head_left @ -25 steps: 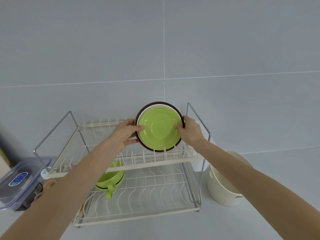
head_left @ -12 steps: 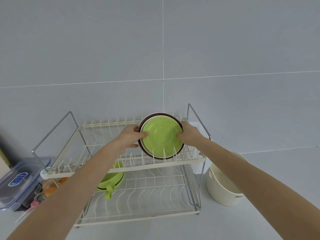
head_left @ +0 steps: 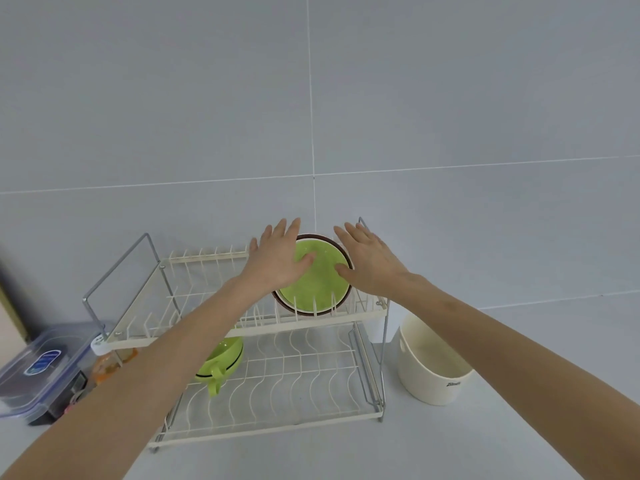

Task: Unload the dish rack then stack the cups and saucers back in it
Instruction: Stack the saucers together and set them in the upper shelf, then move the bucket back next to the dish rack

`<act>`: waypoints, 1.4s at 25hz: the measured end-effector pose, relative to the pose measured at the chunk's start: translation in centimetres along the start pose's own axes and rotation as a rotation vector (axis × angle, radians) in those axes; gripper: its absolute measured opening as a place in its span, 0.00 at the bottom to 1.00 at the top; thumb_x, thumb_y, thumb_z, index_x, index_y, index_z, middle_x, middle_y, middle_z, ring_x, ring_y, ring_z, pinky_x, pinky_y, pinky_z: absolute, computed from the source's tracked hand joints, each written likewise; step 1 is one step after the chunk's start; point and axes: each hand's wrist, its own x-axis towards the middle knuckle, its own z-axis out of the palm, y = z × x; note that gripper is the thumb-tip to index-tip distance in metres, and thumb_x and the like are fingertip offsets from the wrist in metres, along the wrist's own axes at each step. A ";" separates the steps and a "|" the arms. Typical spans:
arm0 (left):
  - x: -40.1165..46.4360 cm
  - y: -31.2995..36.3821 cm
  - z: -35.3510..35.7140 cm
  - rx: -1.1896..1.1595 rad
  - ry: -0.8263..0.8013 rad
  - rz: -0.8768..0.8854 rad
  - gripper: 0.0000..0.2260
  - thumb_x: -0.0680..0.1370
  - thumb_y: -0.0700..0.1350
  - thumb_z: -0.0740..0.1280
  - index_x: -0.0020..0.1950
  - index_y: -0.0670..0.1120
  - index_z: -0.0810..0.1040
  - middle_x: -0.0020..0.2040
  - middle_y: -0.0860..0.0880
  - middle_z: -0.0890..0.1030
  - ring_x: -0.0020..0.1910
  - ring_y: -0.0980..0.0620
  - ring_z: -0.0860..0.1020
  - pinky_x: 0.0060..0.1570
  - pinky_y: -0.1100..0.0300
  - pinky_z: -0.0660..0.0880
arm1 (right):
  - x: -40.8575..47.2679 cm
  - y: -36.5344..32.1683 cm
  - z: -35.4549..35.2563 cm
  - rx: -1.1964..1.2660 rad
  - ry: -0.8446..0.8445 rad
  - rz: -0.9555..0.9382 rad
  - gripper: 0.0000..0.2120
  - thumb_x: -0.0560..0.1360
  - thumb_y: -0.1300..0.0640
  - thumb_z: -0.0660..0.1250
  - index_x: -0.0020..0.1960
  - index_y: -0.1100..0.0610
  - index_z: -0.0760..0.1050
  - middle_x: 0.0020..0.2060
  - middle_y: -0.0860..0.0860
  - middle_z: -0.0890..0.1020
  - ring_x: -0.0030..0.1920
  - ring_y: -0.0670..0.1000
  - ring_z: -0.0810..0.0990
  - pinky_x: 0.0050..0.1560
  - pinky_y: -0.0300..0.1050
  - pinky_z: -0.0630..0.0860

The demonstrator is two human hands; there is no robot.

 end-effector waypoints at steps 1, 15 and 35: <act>-0.5 0.8 -0.4 0.056 0.020 0.019 0.32 0.77 0.55 0.57 0.76 0.48 0.46 0.78 0.44 0.49 0.77 0.42 0.47 0.74 0.43 0.47 | -0.7 0.1 -0.7 -0.037 0.031 -0.015 0.31 0.78 0.53 0.57 0.76 0.56 0.47 0.77 0.55 0.50 0.77 0.55 0.45 0.76 0.50 0.45; -5.7 13.7 1.6 0.102 0.115 0.236 0.30 0.78 0.54 0.54 0.76 0.47 0.45 0.78 0.44 0.47 0.77 0.44 0.46 0.75 0.46 0.45 | -12.1 9.6 -6.2 -0.136 0.149 0.183 0.31 0.78 0.50 0.57 0.76 0.54 0.46 0.77 0.53 0.48 0.77 0.54 0.41 0.76 0.54 0.41; -5.9 15.7 20.4 -0.308 -0.263 -0.034 0.34 0.76 0.49 0.60 0.74 0.38 0.47 0.76 0.39 0.52 0.76 0.43 0.52 0.73 0.49 0.55 | -12.9 22.6 5.0 0.168 -0.101 0.398 0.33 0.77 0.50 0.58 0.76 0.54 0.45 0.77 0.53 0.48 0.77 0.53 0.44 0.76 0.52 0.44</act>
